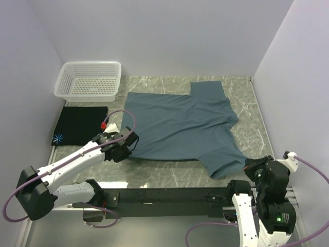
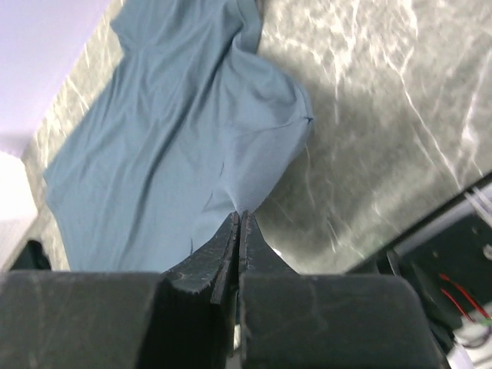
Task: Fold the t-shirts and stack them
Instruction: Flatten the tshirt out
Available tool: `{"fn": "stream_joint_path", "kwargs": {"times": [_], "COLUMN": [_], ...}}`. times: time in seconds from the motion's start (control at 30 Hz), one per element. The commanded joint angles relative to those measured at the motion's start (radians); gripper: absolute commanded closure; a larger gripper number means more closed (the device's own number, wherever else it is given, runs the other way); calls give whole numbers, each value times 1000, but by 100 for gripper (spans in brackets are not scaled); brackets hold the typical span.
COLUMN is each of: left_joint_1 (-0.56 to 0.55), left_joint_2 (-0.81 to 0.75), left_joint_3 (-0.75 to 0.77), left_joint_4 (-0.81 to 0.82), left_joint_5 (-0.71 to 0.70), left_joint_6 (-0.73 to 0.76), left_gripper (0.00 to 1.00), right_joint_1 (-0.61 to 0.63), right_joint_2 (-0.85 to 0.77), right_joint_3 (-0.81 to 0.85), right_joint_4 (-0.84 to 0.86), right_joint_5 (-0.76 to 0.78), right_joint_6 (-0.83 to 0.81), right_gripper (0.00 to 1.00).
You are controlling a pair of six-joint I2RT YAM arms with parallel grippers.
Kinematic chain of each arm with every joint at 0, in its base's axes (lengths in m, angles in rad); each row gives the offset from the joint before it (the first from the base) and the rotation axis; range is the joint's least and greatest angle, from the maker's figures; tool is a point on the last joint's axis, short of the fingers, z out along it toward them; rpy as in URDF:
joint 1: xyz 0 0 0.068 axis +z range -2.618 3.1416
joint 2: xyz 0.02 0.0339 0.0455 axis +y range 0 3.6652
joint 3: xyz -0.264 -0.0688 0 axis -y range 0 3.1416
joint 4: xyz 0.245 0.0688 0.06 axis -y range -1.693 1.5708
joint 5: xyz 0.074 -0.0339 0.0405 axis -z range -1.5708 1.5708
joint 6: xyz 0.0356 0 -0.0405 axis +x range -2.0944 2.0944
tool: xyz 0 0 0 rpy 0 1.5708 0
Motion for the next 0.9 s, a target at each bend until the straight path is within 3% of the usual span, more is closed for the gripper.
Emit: {"fn": "stream_joint_path", "kwargs": {"times": [0.0, 0.13, 0.2, 0.23, 0.27, 0.3, 0.33, 0.37, 0.47, 0.57, 0.73, 0.87], "left_joint_1": [4, 6, 6, 4, 4, 4, 4, 4, 4, 6, 44, 182], "left_joint_2": [-61, -117, -146, -155, -163, -183, -195, -207, -267, -313, -274, -131], "left_joint_3": [-13, -16, -15, -13, -10, -7, -4, -1, 2, -2, -7, 19], "left_joint_4": [-73, -106, -124, -132, -138, -141, -147, -150, -122, -22, 211, 421], "left_joint_5": [-26, -24, -27, -36, -43, -46, -56, -66, -102, -127, -120, 40], "left_joint_6": [-42, -59, -59, -60, -62, -62, -65, -68, -35, 37, 182, 353], "left_gripper": [95, 91, 87, 80, 75, 68, 54, 48, 29, 21, 11, 11], "right_joint_1": [-5, -5, -3, -3, -3, -3, -3, -3, -3, -3, -5, -5], "right_joint_2": [-28, -97, -120, -115, -109, -105, -94, -86, -40, 23, 159, 326], "right_joint_3": [45, 88, 100, 117, 128, 137, 160, 171, 160, 61, -136, -217], "right_joint_4": [-174, -184, -184, -184, -184, -181, -183, -181, -141, -33, 303, 520], "right_joint_5": [-46, -264, -333, -365, -362, -355, -314, -292, -257, -336, -387, -306], "right_joint_6": [-28, -92, -111, -124, -149, -160, -164, -169, -174, -146, -54, -29], "right_gripper": [98, 92, 75, 65, 47, 43, 39, 31, 23, 23, 28, 31]}}
